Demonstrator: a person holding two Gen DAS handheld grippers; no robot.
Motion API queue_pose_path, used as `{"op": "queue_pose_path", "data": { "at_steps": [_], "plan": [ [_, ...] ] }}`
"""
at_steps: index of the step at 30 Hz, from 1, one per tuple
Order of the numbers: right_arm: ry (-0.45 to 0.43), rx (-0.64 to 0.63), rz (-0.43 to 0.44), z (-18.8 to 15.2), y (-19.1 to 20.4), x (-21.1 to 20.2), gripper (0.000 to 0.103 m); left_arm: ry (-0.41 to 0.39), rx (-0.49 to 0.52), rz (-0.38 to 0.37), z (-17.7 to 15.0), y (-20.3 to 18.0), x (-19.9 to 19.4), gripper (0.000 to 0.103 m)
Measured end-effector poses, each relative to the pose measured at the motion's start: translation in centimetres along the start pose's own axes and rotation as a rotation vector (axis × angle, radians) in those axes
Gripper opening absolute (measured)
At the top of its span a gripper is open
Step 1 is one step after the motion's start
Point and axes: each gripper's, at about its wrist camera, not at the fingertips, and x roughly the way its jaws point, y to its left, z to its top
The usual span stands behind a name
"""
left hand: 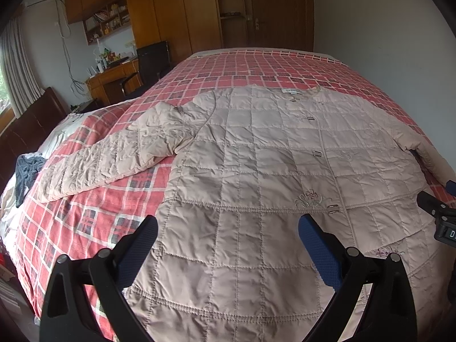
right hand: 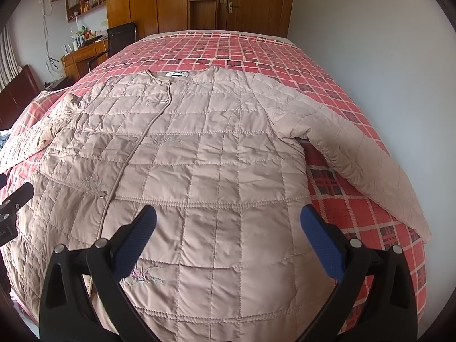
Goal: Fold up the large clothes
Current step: 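Grasp the sleeve cuff of the beige coat with the right gripper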
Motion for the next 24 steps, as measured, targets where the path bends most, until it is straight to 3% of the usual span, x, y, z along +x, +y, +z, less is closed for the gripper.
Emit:
{"op": "queue_pose_path", "data": {
  "at_steps": [4,8,12,16,21,24],
  "plan": [
    [0.0,0.006,0.01,0.0,-0.8,0.0,0.1,-0.015,-0.013,-0.041,0.0,0.1,0.0,0.099],
    [0.009,0.059,0.015,0.2,-4.3,0.0,0.1,-0.022,-0.031,-0.088,0.1,0.2,0.3,0.099],
    [0.034,0.154,-0.036,0.3,-10.8,0.0,0.1,-0.004,-0.018,-0.099,0.1,-0.1,0.8,0.099],
    [0.124,0.292,-0.121,-0.2,-19.2,1.2,0.1,-0.003,0.011,-0.108,0.0,-0.8,1.0,0.099],
    [0.199,0.443,-0.26,-2.1,-28.6,1.7,0.1,-0.004,0.028,-0.119,-0.1,-1.2,1.0,0.099],
    [0.242,0.544,-0.287,-4.1,-33.7,1.6,0.1,-0.007,0.032,-0.121,-0.1,-1.4,1.0,0.099]
  ]
}}
